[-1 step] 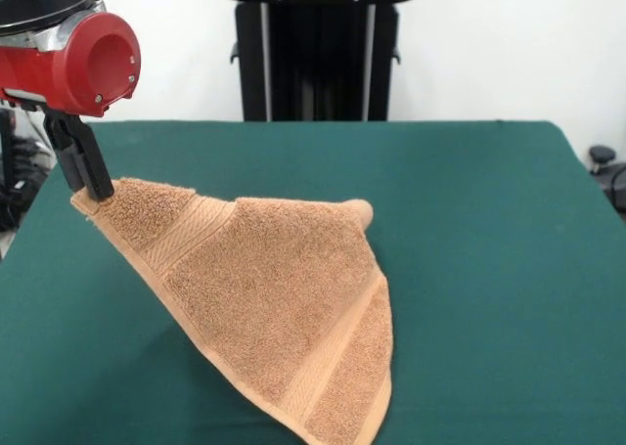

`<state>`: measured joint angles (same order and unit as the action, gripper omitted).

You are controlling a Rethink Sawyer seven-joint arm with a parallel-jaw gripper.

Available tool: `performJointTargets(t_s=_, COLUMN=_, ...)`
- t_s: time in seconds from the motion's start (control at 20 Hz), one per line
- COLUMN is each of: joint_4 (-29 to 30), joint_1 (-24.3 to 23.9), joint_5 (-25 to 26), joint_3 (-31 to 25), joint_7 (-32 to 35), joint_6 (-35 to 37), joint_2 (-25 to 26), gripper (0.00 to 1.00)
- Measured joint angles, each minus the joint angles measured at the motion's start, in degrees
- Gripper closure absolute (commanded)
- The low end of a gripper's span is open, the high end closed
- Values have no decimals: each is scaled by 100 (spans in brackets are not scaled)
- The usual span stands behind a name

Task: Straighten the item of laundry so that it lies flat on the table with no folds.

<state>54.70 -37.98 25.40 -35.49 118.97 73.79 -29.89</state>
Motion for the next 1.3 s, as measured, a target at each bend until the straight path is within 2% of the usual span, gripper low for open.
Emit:
performJointTargets(t_s=1.25, joint_4=106, joint_1=-18, joint_5=36, joint_3=0, joint_7=-1, joint_6=-183, joint_2=-195, gripper=100)
performJointTargets(t_s=1.3, joint_4=119, joint_1=-19, joint_5=36, joint_3=0, joint_7=0, joint_6=-184, joint_2=-251, gripper=0)
